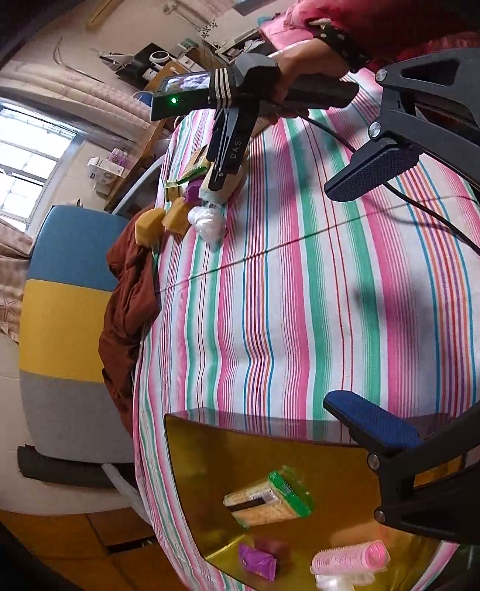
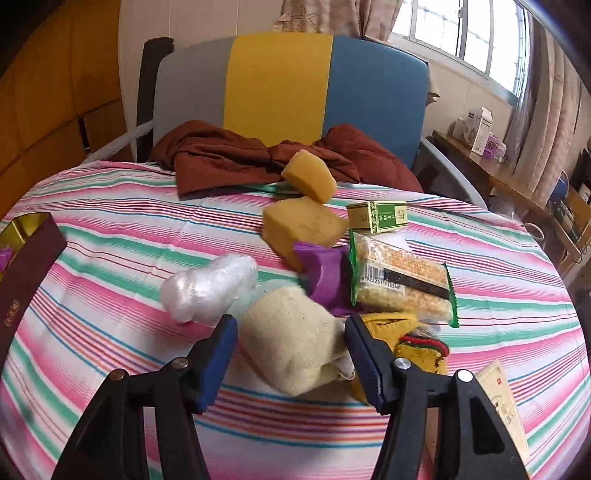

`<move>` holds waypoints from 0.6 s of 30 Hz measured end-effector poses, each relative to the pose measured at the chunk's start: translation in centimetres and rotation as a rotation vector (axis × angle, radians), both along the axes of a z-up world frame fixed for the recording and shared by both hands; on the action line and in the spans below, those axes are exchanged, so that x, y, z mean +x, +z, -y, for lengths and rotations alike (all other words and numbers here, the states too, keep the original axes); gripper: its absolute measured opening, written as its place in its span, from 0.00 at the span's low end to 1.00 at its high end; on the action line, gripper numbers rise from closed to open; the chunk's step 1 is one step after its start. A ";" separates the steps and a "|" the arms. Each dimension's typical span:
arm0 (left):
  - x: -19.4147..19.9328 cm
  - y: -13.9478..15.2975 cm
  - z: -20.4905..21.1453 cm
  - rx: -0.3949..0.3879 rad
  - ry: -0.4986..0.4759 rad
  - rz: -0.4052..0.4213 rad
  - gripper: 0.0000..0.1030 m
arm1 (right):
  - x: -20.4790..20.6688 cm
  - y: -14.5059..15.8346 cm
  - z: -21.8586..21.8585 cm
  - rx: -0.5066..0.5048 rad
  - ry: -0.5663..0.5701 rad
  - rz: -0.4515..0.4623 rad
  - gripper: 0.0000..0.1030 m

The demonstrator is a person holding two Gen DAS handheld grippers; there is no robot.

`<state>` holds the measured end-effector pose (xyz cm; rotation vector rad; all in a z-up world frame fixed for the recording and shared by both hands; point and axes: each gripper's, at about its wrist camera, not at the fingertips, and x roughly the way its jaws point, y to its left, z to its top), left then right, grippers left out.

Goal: Organize objects
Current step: 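Move both open grippers back toward the remaining items, then grasp the white plastic bag bundle with the left gripper while the right grasps the cream sock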

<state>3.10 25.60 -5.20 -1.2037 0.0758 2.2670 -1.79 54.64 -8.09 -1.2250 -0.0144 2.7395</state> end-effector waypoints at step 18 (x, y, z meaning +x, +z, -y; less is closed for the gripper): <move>-4.7 -1.8 -7.0 -0.034 -0.012 -0.017 1.00 | 4.1 -0.6 0.5 0.010 -0.035 -0.068 0.49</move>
